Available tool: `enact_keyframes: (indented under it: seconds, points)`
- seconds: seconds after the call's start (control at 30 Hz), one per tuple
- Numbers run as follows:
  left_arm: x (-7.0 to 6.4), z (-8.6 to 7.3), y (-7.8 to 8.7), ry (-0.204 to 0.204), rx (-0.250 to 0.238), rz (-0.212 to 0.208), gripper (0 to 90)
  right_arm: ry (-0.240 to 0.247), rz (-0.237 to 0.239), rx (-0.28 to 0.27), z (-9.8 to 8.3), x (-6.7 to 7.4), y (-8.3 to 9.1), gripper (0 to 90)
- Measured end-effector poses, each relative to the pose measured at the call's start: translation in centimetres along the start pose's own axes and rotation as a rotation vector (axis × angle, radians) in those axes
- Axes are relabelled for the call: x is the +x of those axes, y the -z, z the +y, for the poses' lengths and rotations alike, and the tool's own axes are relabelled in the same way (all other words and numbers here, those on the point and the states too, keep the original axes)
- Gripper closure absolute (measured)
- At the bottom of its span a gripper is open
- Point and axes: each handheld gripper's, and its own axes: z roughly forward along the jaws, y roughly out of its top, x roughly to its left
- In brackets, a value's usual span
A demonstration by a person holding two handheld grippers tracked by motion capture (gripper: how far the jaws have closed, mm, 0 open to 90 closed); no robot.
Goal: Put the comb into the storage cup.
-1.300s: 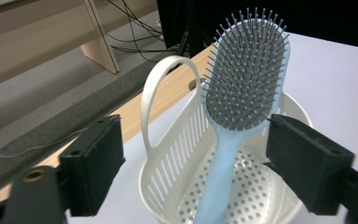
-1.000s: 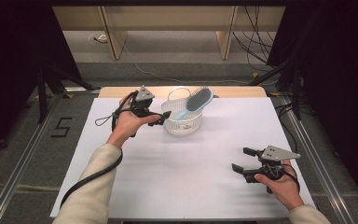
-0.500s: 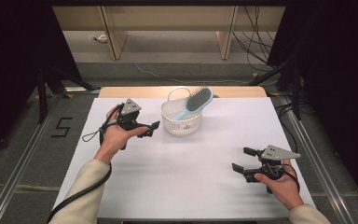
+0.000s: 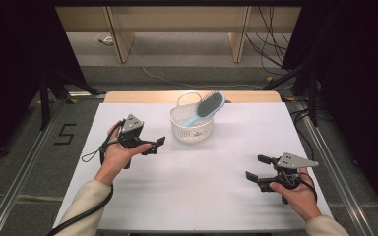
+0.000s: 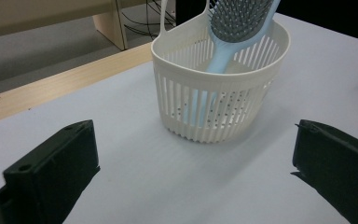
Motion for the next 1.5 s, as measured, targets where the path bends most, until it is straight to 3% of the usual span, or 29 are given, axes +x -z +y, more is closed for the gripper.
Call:
enact_keyframes:
  seconds: [0.5,0.87,1.2,1.5]
  points:
    - [-1.2,-2.6,2.1,-0.003,0.010,0.019,0.0,-0.001,0.000,0.000,0.1,0.0,0.1,17.4]
    - [-2.5,-4.9,3.3,-0.044,0.022,0.021,0.0,-0.003,0.000,-0.001,0.1,0.1,0.1,17.4]
    - [-2.6,-6.8,4.9,-0.041,0.041,0.029,0.0,0.004,0.003,-0.001,0.1,0.1,0.1,17.4]
    - [-2.5,-7.6,5.7,-0.035,0.044,0.038,0.0,0.005,0.006,0.001,0.1,0.2,0.1,17.4]
